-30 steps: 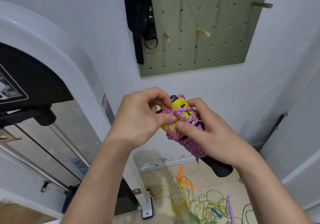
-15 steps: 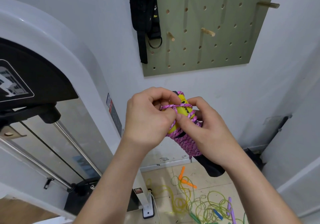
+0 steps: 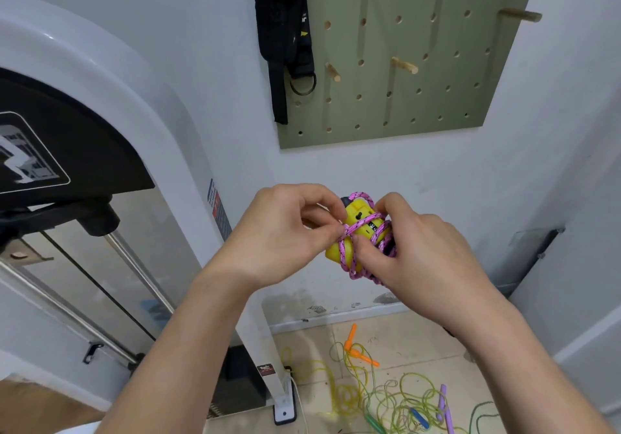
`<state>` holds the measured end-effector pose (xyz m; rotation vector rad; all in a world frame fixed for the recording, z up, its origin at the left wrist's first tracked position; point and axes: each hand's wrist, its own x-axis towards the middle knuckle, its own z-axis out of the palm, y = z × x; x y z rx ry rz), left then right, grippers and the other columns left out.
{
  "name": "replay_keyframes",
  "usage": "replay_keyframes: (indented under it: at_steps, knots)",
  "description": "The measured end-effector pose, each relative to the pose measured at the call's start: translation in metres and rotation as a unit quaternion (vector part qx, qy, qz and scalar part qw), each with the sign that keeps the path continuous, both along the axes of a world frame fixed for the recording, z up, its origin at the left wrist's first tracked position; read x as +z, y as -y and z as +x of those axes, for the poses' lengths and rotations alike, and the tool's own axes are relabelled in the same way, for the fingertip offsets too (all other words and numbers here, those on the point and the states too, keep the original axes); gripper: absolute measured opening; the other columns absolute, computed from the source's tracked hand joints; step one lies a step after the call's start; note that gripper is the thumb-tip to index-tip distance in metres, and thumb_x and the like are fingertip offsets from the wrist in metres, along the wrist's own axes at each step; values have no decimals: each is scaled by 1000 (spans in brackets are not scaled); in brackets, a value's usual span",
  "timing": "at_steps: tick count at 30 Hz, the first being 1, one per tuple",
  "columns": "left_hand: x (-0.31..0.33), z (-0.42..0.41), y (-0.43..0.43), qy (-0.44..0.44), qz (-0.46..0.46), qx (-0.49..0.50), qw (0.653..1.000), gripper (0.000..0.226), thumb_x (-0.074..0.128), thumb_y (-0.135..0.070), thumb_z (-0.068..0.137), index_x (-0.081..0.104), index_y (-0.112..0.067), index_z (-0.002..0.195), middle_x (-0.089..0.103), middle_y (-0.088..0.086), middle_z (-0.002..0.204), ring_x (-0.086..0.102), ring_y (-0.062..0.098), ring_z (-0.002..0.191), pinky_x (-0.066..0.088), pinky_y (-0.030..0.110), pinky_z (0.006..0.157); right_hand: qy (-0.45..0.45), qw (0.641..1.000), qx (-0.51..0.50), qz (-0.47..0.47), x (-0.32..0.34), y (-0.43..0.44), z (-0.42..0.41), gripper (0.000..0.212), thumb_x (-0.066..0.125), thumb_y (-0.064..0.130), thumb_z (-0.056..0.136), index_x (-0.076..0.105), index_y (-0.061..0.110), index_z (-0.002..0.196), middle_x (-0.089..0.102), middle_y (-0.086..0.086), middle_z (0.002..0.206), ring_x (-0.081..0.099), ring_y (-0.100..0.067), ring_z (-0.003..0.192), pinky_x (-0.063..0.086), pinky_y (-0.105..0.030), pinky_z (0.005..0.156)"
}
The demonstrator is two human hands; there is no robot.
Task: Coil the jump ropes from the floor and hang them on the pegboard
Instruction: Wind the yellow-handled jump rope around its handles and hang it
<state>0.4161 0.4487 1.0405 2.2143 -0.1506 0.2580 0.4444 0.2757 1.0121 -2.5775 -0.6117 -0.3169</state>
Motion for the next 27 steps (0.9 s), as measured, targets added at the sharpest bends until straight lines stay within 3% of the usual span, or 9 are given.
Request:
replay_keyframes:
  at_steps: [3,8,12,15,18,20,23,25,27]
  knots:
    - [-3,2,1,11,-6,10,1000,16,71,-4,79,70,-20,83,73,-3,71,71,11,70,59,36,74,8,1000,11,-24,4,3,1,42,39,61,83,40,25,104,56,5,70,56,-24,69,43,-36,58]
    - [1,5,-1,-8,38,1,999,24,78,-4,72,62,-21,75,72,-4,71,70,9,63,59,34,69,19,998,33,-59,9,2,-3,41,42,59,86,41,23,108,57,3,72,56,-26,70,44,-35,59]
    - [4,7,1,-16,-8,-10,1000,20,75,2,72,63,-14,77,71,-3,65,67,11,59,58,27,66,27,997,43,-58,15,6,1,42,40,59,84,42,22,105,57,3,69,56,-24,66,42,-35,56]
    - [-2,11,5,-15,-95,11,995,21,72,7,69,63,-13,71,60,-8,56,48,8,47,45,19,53,31,997,54,-34,17,9,4,38,46,56,88,42,23,105,57,5,67,55,-22,66,42,-36,56]
    - [-7,15,8,8,-150,61,987,26,69,9,66,64,-17,64,53,-10,54,41,6,48,38,18,50,-36,995,91,15,17,9,5,44,51,63,79,41,26,102,57,9,69,56,-14,67,42,-30,56]
    - [-7,15,10,65,-106,113,986,23,67,3,65,67,-20,63,49,-13,49,41,5,48,38,18,50,-88,988,114,55,16,10,8,49,58,61,73,42,28,104,61,11,77,57,-7,70,47,-29,60]
    - [-2,15,8,122,-55,174,976,19,68,-6,65,72,-24,69,54,-11,50,46,4,48,44,17,52,-96,981,141,88,16,13,13,43,65,50,80,42,26,108,63,9,84,59,-8,72,50,-31,63]
    - [-1,18,1,84,-80,178,977,15,67,-8,67,73,-22,66,63,-5,54,54,10,52,48,22,56,-84,981,150,95,14,17,14,40,65,46,83,42,27,109,64,8,84,59,-9,71,50,-33,62]
    - [-4,19,-4,9,-79,142,987,17,63,-7,73,71,-17,62,62,-5,54,49,9,51,40,19,51,-84,979,154,102,9,20,14,38,65,46,84,42,30,111,65,9,84,59,-8,71,50,-33,63]
